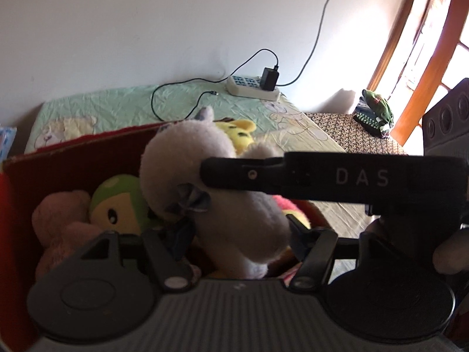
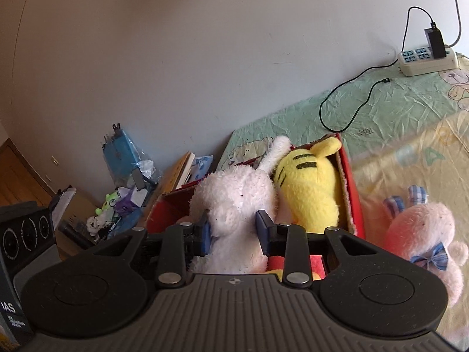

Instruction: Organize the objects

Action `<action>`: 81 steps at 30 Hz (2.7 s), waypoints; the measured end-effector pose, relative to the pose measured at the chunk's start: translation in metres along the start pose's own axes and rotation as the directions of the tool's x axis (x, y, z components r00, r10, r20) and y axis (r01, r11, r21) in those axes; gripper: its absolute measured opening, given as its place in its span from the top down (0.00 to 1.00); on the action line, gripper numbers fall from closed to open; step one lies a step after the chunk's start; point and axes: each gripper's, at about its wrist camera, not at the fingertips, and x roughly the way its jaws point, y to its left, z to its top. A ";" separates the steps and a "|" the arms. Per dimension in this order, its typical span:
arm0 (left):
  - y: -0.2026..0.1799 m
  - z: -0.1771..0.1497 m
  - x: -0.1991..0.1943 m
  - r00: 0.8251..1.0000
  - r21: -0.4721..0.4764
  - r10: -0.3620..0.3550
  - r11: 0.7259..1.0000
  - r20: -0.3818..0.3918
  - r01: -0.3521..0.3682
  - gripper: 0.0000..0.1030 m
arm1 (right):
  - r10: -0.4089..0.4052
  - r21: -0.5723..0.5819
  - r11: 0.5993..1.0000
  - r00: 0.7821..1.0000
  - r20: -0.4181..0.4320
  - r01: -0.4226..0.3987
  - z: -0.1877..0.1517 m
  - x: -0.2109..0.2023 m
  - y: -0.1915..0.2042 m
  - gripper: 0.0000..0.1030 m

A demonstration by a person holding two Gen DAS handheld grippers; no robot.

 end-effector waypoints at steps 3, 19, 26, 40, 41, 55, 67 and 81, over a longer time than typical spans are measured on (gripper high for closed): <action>0.009 -0.001 0.001 1.000 -0.015 -0.005 1.000 0.001 0.005 0.26 | -0.004 -0.008 1.000 1.000 -0.015 0.004 0.001 0.008 0.004 0.67; 0.023 -0.008 0.012 0.999 -0.039 -0.041 0.998 -0.030 0.040 0.10 | -0.069 -0.043 0.997 0.993 -0.098 0.065 -0.006 0.034 0.001 0.61; 0.026 -0.009 0.018 0.997 -0.052 -0.060 0.997 -0.054 0.057 0.04 | -0.021 0.038 0.999 0.996 -0.088 0.025 -0.006 0.022 -0.007 0.58; 0.014 -0.013 -0.006 0.999 0.001 0.031 1.000 -0.009 -0.031 0.29 | 0.023 0.031 0.999 1.000 -0.015 -0.022 0.001 0.015 -0.001 0.74; 0.015 -0.014 -0.004 0.999 -0.004 0.037 0.999 -0.016 -0.037 0.31 | 0.009 0.019 1.000 1.000 -0.024 -0.009 0.001 0.018 0.000 0.74; 0.014 -0.013 0.002 0.994 -0.048 0.089 0.995 -0.064 -0.092 0.30 | -0.023 0.027 0.999 0.998 -0.052 0.024 -0.007 0.020 -0.010 0.70; -0.002 -0.009 -0.005 0.976 -0.056 0.197 0.978 -0.090 -0.203 0.21 | -0.008 0.055 0.998 1.000 -0.022 0.009 -0.015 -0.013 -0.014 0.70; -0.024 -0.010 -0.006 0.947 -0.075 0.305 0.947 -0.103 -0.313 0.16 | 0.006 0.085 0.996 1.000 -0.002 -0.006 -0.019 -0.034 -0.031 0.69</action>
